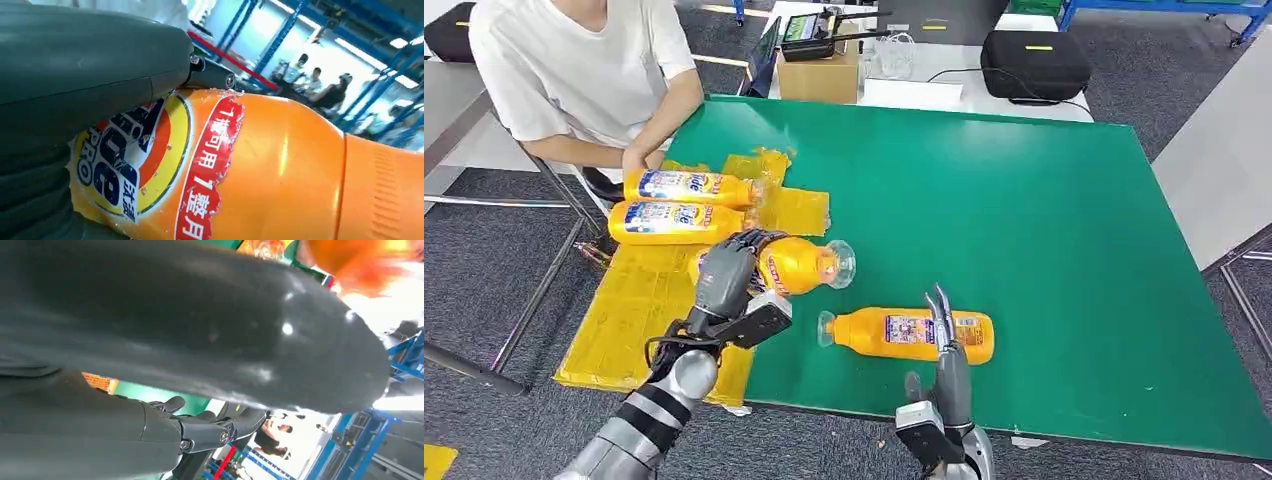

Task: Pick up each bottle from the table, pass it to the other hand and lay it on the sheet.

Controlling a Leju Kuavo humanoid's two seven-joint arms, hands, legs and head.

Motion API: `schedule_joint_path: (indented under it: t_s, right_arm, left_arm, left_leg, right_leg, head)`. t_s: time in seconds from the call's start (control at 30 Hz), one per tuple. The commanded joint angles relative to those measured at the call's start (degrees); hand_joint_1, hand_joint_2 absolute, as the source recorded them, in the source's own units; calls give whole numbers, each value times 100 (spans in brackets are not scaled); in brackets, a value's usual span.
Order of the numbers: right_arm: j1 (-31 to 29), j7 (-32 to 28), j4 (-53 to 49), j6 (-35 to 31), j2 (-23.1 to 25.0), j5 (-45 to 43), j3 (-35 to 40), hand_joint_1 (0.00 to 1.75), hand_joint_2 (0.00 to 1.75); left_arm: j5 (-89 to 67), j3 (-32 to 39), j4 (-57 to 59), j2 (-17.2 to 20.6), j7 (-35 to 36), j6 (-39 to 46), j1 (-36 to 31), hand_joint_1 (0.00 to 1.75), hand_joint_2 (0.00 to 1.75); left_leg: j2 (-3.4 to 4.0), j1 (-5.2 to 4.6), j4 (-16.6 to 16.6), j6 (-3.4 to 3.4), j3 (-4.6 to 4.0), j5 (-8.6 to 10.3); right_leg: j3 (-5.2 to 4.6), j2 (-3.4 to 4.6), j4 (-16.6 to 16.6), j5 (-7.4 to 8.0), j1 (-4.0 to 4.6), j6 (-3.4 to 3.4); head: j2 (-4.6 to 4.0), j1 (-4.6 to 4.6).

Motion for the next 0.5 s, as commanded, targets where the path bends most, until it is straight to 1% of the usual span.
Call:
schedule_joint_path:
  t_s: [0.03,0.1,0.17,0.23,0.27,0.3,0.33,0.37,0.4,0.43,0.47,0.5]
  right_arm:
    - [-91,-21,-296,228,34,-130,-67,0,0]
    - [-83,-12,-325,279,50,-155,-65,0,0]
    - [-89,-7,-264,323,68,-166,-60,0,0]
    - [-116,-6,-127,386,112,-222,-71,0,0]
    - [-131,-31,-72,417,132,-265,-69,0,0]
    - [-148,-65,-23,434,149,-296,-53,0,0]
    - [-161,-72,-3,440,166,-334,-43,0,0]
    - [-170,-72,-2,445,172,-354,-31,0,0]
    - [-178,-72,11,416,168,-386,-3,0,0]
    - [-184,-72,10,404,166,-410,2,0,0]
    - [-191,-72,17,382,153,-431,11,0,0]
    - [-184,-72,-1,364,136,-472,5,0,0]
  left_arm:
    - [-1317,-21,3059,349,900,-340,-1863,175,175]
    - [-1567,-133,3360,346,1249,-689,-2051,175,175]
    - [-1854,-260,3612,321,1656,-958,-2184,175,175]
    - [-2188,-420,3870,317,2071,-1165,-2296,175,175]
    - [-2250,-427,3957,319,2168,-1246,-2324,175,175]
    - [-2149,-296,4047,291,2218,-1365,-2337,175,175]
    - [-2061,-188,4097,278,2216,-1461,-2347,175,175]
    - [-2052,-172,4128,284,2205,-1523,-2359,175,175]
    - [-1906,1,4152,276,2164,-1649,-2365,173,175]
    - [-1854,49,4170,276,2106,-1794,-2381,157,175]
    - [-1771,124,4151,280,2002,-1957,-2384,77,175]
    - [-1566,298,4107,258,1832,-2190,-2380,35,175]
  left_leg:
    - [-15,6,-5,13,10,3]
    - [-9,4,0,7,1,3]
    - [-12,4,-8,17,15,3]
    - [-9,4,-3,10,7,0]
    - [-10,6,-10,17,19,-1]
    - [-5,3,-5,11,10,-1]
    - [-5,5,-10,16,20,-3]
    - [-3,5,-9,13,16,-2]
    - [-2,4,-5,9,9,-1]
    - [-2,7,-11,15,20,-3]
    - [-1,6,-10,15,18,-3]
    - [-1,3,-5,9,7,-1]
  right_leg:
    - [14,-11,-6,0,11,-29]
    - [4,-7,0,0,6,-16]
    - [20,-8,-7,-1,9,-30]
    - [13,-7,-2,-3,7,-17]
    - [25,-6,-11,-4,10,-28]
    - [14,-3,-4,-3,6,-19]
    - [23,-1,-9,-4,10,-29]
    - [20,1,-7,-4,9,-25]
    - [12,1,-3,-2,7,-18]
    - [23,2,-10,-3,12,-29]
    - [21,4,-8,-3,12,-29]
    - [10,2,-2,-1,6,-16]
  head:
    - [0,0]
    - [0,0]
    - [0,0]
    - [0,2]
    - [0,0]
    - [0,0]
    - [0,2]
    - [0,-2]
    - [0,0]
    - [0,0]
    - [0,-2]
    - [0,2]
